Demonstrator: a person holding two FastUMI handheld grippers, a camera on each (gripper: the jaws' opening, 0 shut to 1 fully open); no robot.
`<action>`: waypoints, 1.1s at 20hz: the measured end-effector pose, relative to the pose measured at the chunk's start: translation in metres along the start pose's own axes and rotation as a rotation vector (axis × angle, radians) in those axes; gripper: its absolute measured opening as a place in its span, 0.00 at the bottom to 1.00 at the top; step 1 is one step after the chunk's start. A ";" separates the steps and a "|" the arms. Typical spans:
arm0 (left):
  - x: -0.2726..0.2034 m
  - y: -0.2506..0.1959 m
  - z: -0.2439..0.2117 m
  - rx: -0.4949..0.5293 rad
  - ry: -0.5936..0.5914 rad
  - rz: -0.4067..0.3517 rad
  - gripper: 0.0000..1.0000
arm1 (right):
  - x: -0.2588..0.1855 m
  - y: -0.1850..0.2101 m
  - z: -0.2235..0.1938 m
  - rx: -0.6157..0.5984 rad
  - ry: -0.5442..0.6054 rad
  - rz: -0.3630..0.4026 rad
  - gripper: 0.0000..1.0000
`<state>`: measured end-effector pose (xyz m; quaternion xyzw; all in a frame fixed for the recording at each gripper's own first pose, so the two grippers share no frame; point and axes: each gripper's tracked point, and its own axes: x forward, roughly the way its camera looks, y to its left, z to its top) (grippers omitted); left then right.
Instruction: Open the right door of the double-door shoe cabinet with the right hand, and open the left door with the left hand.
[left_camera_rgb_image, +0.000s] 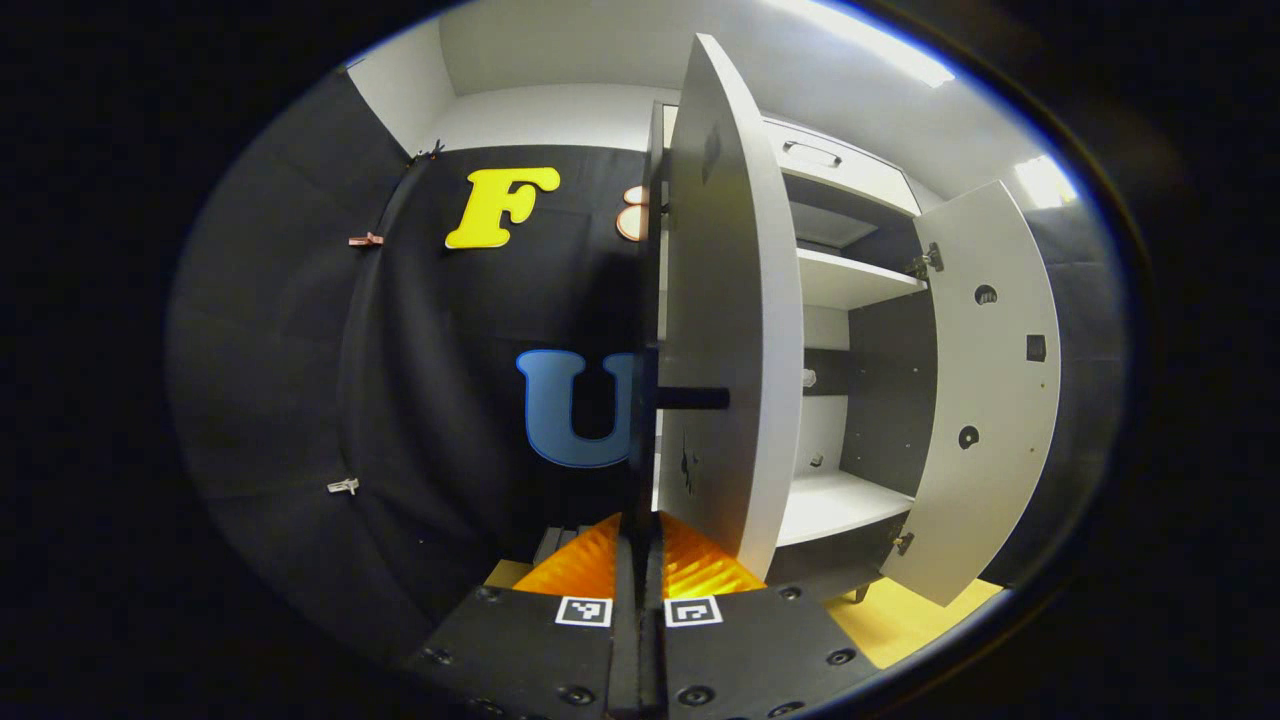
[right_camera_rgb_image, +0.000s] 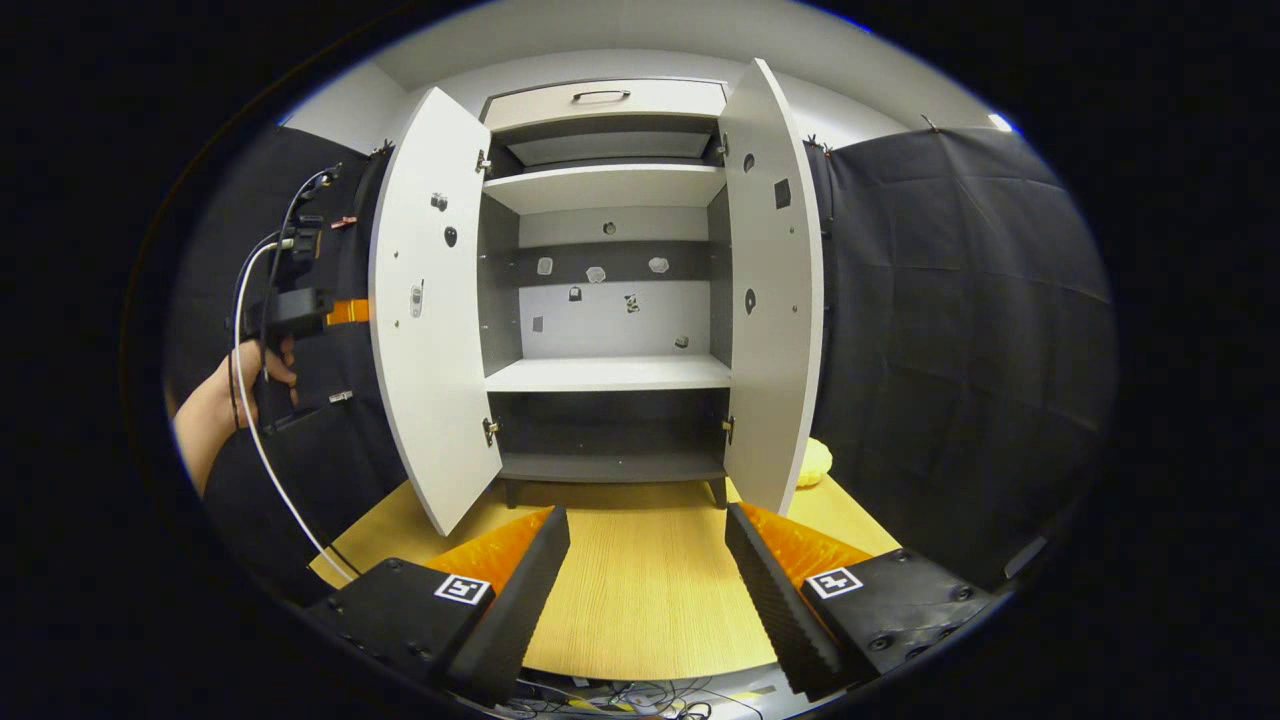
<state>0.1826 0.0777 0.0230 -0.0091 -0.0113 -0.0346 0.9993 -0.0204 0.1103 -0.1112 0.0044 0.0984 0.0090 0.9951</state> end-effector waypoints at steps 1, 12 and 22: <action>-0.004 0.000 -0.001 -0.001 -0.001 0.001 0.05 | 0.003 -0.003 0.008 0.004 -0.013 -0.009 0.99; -0.077 -0.026 0.041 -0.017 -0.051 0.059 0.05 | 0.010 -0.040 0.049 -0.024 -0.065 -0.051 0.98; -0.114 -0.107 0.035 -0.049 -0.044 0.132 0.39 | 0.053 -0.095 0.097 -0.030 -0.152 0.048 0.99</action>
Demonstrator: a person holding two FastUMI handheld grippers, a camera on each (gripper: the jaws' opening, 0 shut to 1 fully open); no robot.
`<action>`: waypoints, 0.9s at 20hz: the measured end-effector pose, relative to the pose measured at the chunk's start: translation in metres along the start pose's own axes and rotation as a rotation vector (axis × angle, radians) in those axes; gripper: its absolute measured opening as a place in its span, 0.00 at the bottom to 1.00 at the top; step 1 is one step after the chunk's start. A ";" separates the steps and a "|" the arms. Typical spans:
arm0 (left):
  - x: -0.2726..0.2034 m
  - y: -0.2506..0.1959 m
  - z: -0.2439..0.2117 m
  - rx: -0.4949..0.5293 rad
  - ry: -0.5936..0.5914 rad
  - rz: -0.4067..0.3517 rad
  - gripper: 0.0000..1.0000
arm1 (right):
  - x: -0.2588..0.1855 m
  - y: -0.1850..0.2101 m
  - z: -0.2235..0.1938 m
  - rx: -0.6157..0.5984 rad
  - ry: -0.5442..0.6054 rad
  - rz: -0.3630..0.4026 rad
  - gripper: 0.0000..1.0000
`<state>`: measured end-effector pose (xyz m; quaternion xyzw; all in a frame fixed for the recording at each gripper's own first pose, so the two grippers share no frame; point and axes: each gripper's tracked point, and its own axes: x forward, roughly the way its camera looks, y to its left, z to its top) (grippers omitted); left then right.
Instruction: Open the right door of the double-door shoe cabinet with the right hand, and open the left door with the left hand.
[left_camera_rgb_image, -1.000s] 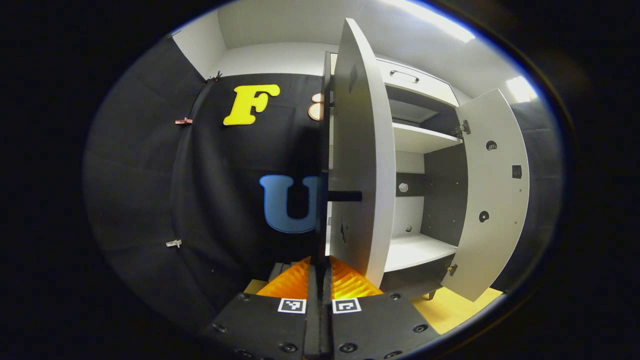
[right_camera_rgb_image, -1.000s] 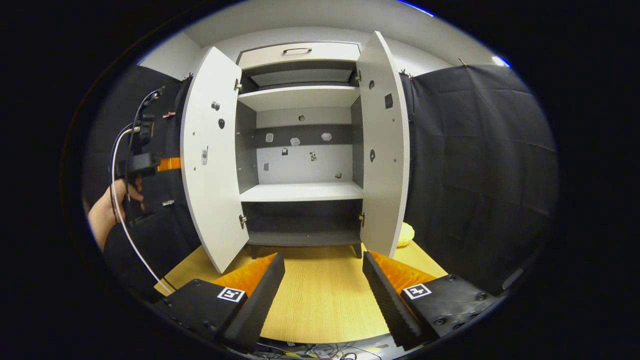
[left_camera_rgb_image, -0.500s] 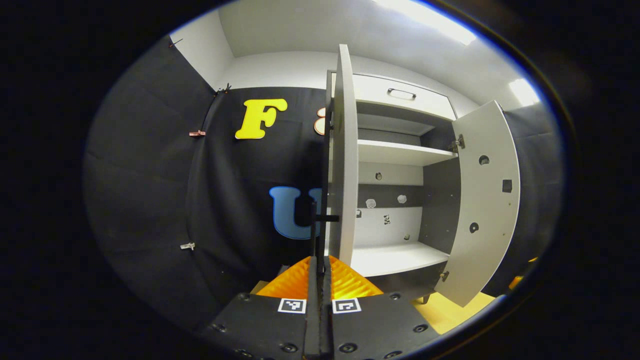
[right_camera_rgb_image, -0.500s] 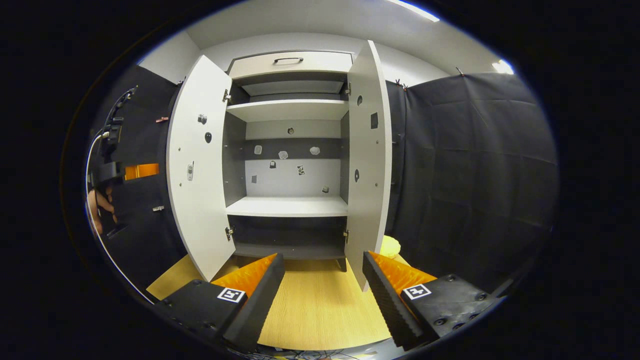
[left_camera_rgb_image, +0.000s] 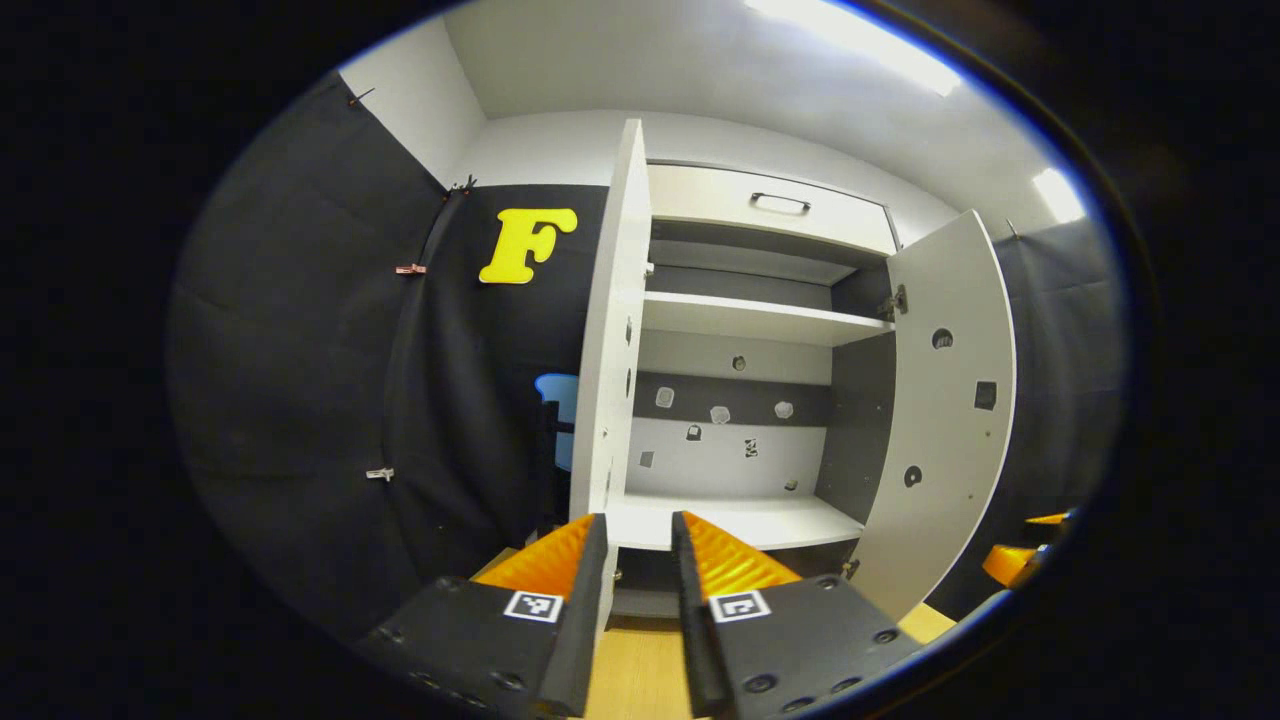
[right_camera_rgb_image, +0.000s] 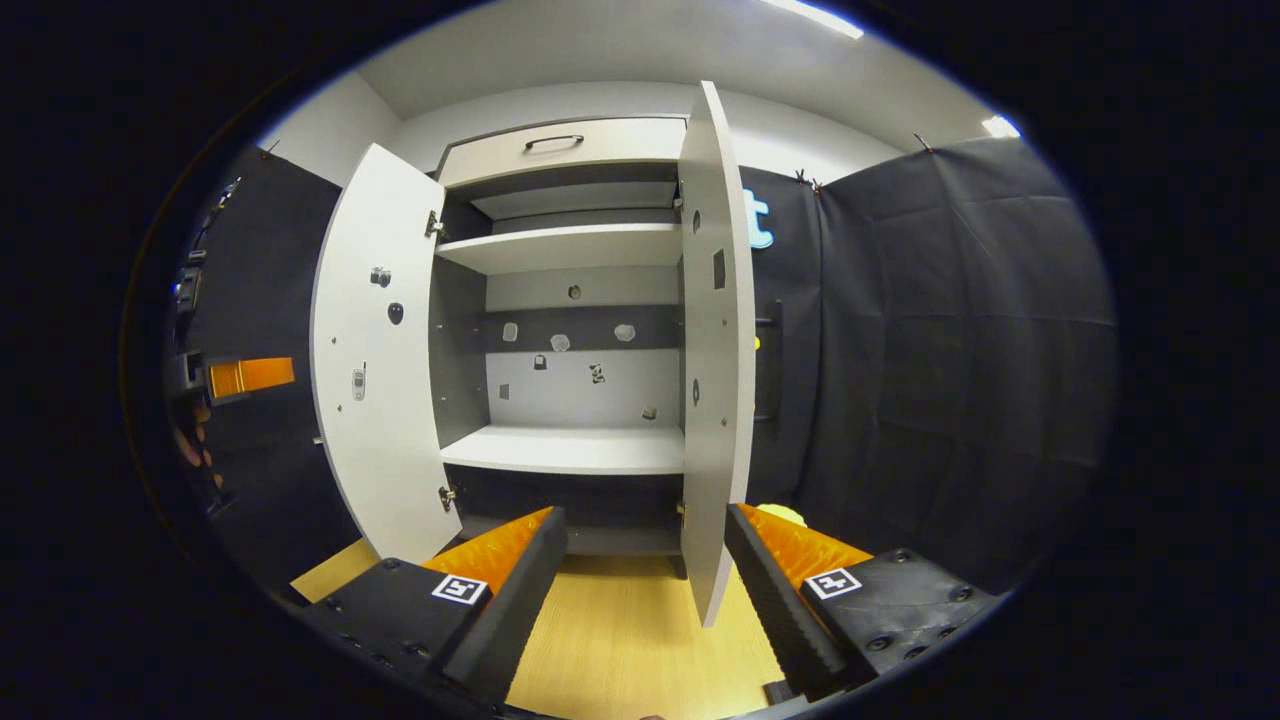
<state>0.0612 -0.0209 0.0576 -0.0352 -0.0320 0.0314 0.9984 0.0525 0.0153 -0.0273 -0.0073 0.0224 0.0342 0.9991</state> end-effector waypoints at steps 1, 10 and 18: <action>-0.003 -0.009 -0.007 0.007 0.009 0.009 0.55 | 0.005 -0.006 0.002 -0.006 -0.006 0.018 0.99; -0.024 -0.048 -0.038 0.112 0.027 0.090 0.92 | 0.034 -0.021 -0.005 0.022 -0.004 0.078 0.99; -0.019 -0.037 -0.060 0.120 0.031 0.080 0.95 | 0.020 -0.010 -0.018 0.002 0.000 0.040 0.99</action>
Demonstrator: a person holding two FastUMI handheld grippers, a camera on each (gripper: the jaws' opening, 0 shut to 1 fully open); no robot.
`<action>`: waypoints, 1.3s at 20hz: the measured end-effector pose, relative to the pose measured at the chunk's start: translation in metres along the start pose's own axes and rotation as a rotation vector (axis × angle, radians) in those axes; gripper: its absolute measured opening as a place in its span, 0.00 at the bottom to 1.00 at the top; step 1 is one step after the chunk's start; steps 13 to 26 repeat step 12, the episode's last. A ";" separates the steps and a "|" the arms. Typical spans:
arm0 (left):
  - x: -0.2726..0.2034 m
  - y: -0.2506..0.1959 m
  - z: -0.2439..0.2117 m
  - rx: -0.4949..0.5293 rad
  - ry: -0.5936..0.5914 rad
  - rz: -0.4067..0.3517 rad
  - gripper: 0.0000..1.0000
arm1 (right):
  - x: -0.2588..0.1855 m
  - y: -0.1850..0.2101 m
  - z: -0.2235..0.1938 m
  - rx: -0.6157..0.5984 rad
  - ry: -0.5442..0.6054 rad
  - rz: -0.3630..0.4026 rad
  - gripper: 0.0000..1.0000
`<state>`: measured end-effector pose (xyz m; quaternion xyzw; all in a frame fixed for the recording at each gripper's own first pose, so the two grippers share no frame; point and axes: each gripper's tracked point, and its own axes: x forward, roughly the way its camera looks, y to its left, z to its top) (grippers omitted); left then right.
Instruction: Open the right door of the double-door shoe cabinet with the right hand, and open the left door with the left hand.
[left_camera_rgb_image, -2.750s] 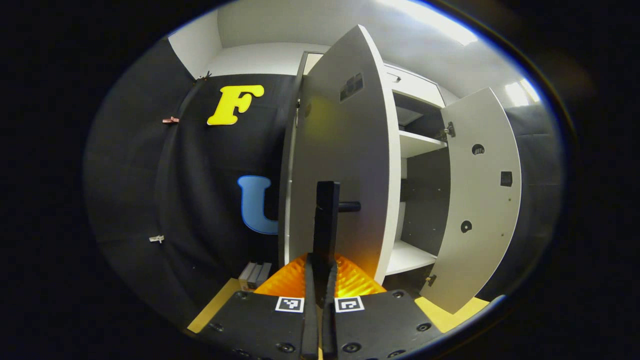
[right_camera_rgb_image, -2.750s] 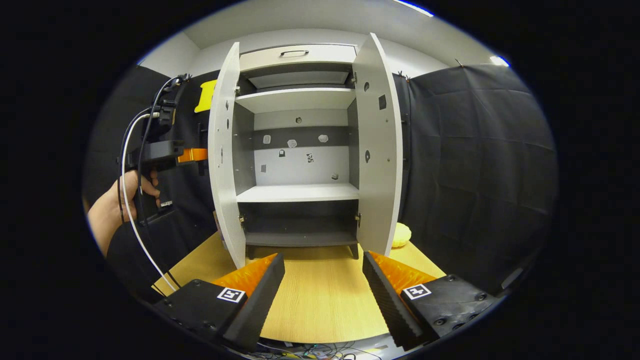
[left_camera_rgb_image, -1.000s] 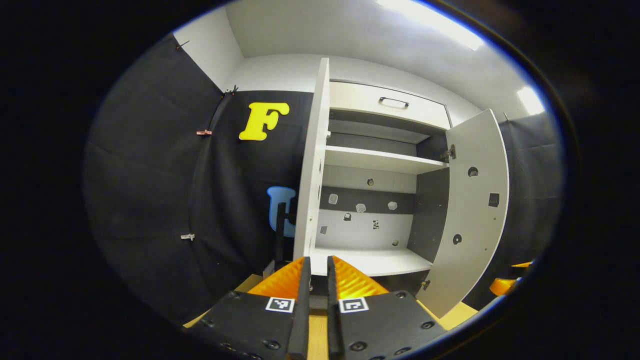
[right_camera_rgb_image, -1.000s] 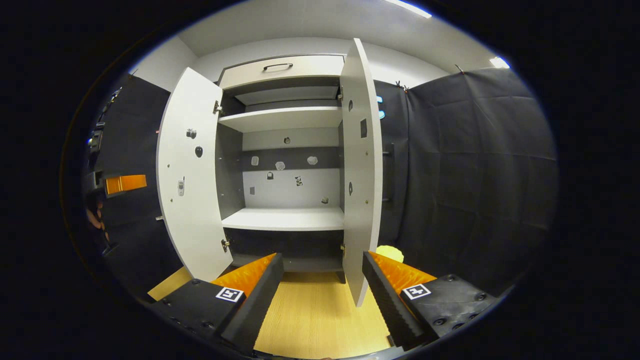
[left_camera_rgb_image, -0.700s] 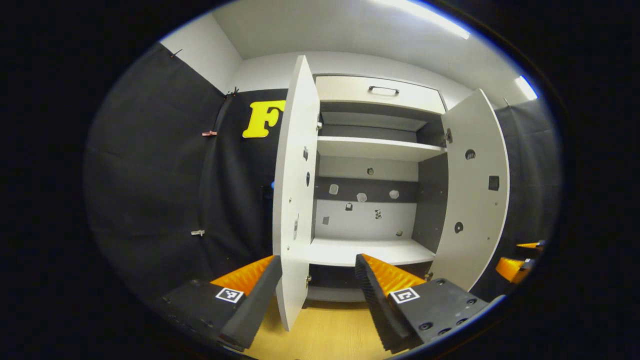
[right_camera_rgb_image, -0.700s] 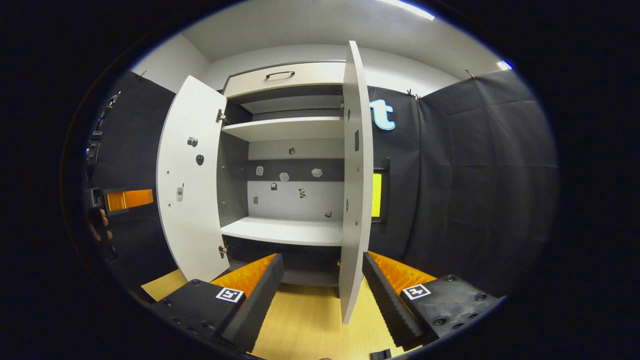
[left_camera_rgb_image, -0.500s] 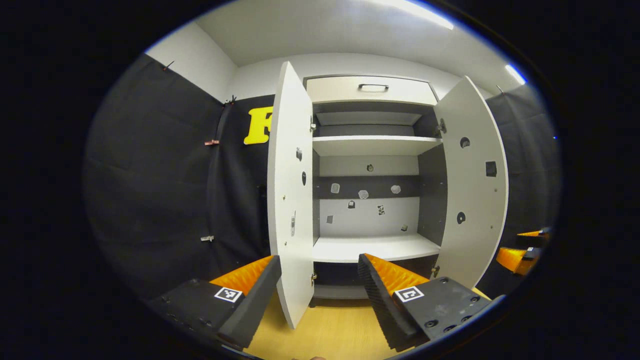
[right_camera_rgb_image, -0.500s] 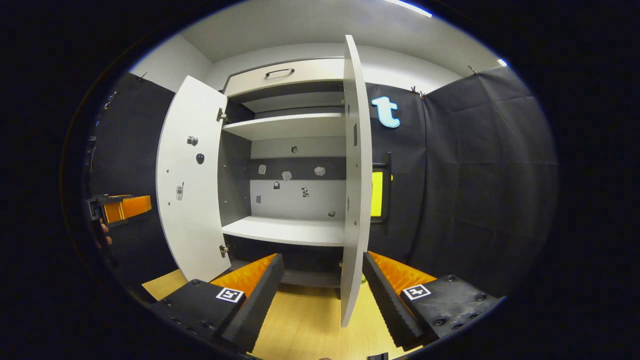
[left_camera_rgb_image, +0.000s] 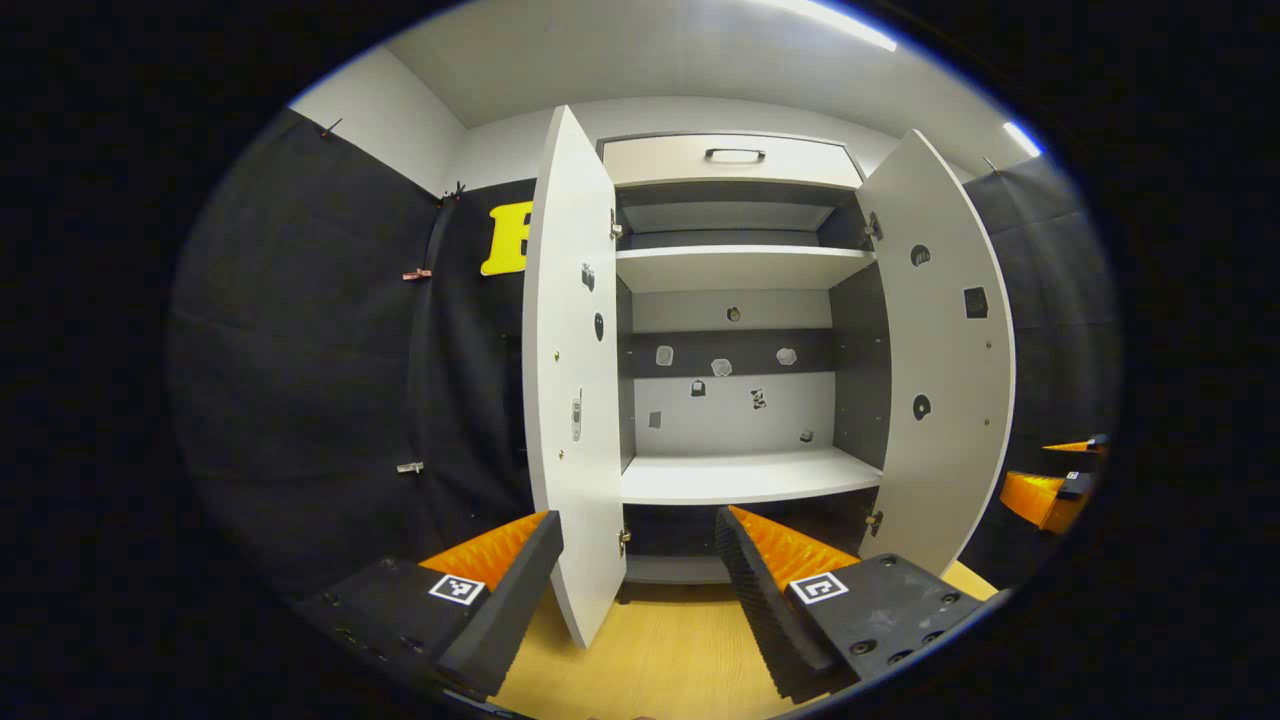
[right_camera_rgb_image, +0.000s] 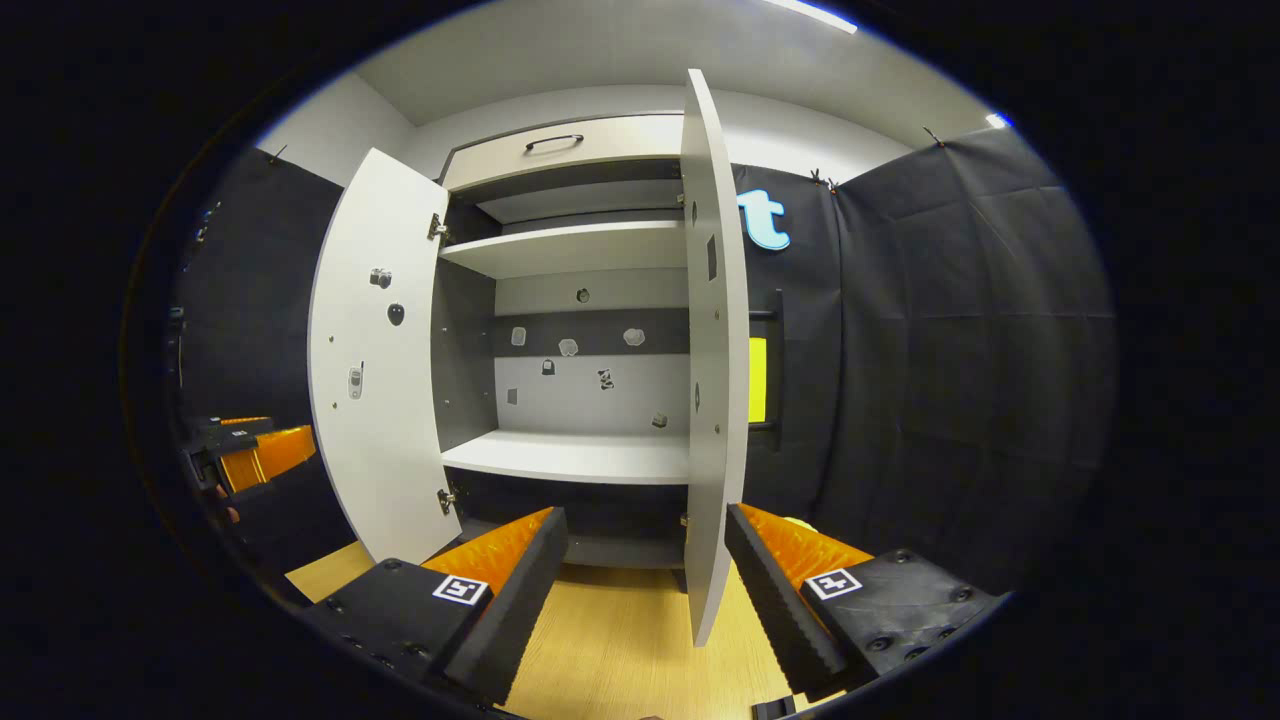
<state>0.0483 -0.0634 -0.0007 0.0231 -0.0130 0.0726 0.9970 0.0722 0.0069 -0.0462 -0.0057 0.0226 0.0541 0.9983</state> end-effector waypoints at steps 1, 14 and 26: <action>0.000 0.003 0.000 0.001 -0.008 0.000 0.95 | -0.002 0.002 -0.002 -0.003 0.004 -0.002 0.99; -0.003 0.000 -0.015 -0.053 0.001 -0.061 0.95 | 0.004 0.020 -0.002 0.009 -0.018 -0.004 0.99; -0.003 0.000 -0.015 -0.053 0.001 -0.061 0.95 | 0.004 0.020 -0.002 0.009 -0.018 -0.004 0.99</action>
